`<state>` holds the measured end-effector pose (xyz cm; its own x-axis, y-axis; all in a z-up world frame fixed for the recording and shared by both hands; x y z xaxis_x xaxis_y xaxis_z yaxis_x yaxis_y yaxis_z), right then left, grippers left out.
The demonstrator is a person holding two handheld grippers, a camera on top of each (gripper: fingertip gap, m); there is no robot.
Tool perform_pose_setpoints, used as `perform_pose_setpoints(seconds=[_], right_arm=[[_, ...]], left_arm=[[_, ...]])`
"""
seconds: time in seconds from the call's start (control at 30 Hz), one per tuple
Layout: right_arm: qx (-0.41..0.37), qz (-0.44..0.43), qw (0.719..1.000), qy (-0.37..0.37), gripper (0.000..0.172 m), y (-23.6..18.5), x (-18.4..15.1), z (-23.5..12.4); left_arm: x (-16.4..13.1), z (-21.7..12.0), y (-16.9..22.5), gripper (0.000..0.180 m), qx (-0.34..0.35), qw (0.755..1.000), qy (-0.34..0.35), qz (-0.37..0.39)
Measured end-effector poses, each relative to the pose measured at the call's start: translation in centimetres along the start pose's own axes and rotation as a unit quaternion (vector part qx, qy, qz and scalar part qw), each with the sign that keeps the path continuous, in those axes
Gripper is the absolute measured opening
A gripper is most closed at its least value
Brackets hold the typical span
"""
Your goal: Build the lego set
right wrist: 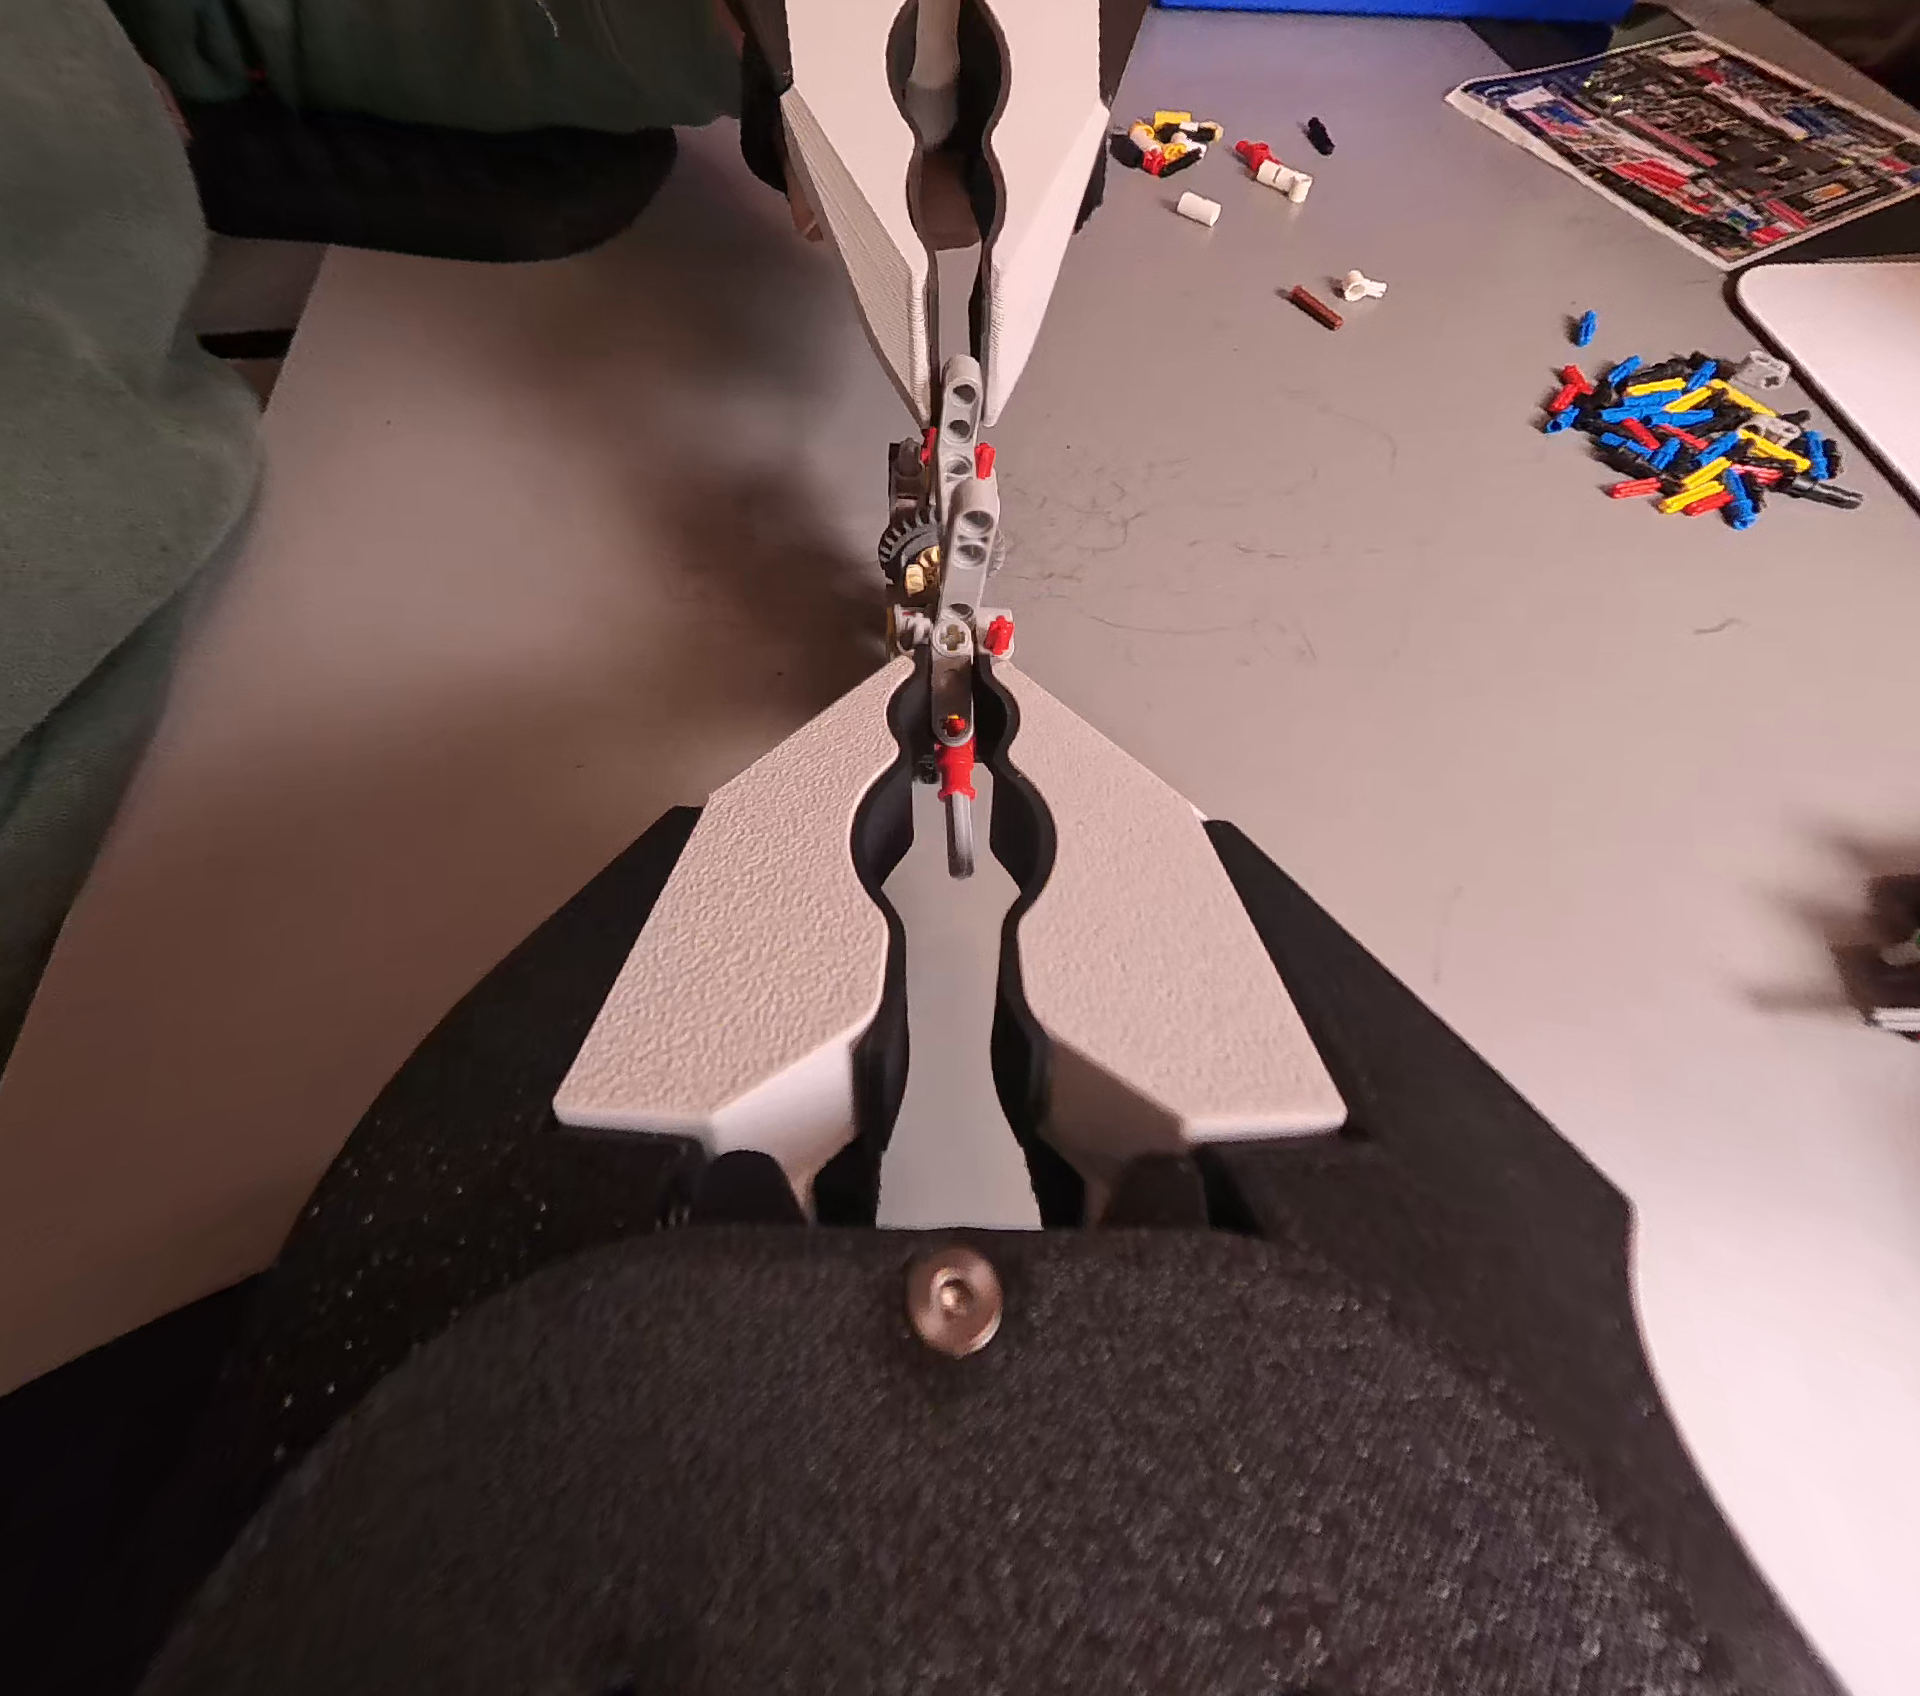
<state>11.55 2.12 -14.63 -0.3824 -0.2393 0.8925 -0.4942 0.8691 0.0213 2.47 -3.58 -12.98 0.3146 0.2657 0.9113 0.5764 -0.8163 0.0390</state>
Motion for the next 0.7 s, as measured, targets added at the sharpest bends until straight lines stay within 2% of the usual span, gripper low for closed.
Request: perform_pose_setpoints(seconds=[0.2,0.33,0.7], right_arm=[[-0.008,-0.005,1.000,-0.003,0.006,0.1,0.0,0.2],[-0.005,-0.005,1.000,0.000,0.006,0.0,0.0,0.3],[0.001,-0.009,1.000,0.001,0.006,-0.4,0.1,0.5]], left_arm=[[-0.1,0.2,0.2,0.006,0.004,1.000,0.011,0.010],[-0.6,0.8,0.7,0.016,-0.004,1.000,-0.002,0.014],[-1.2,1.6,0.6,0.006,0.011,0.999,-0.022,0.028]])
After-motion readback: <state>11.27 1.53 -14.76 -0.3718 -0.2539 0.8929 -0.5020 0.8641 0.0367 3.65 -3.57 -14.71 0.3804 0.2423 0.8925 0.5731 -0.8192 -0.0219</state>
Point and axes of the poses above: each gripper's, where its closed fingertips meet, z out along the fingers, x out of its top, y = z × x across the jaws, the point moved 4 cm from there along -z, back along the fingers, and after that the axes turned 1 degree about z, right-handed, at the moved point
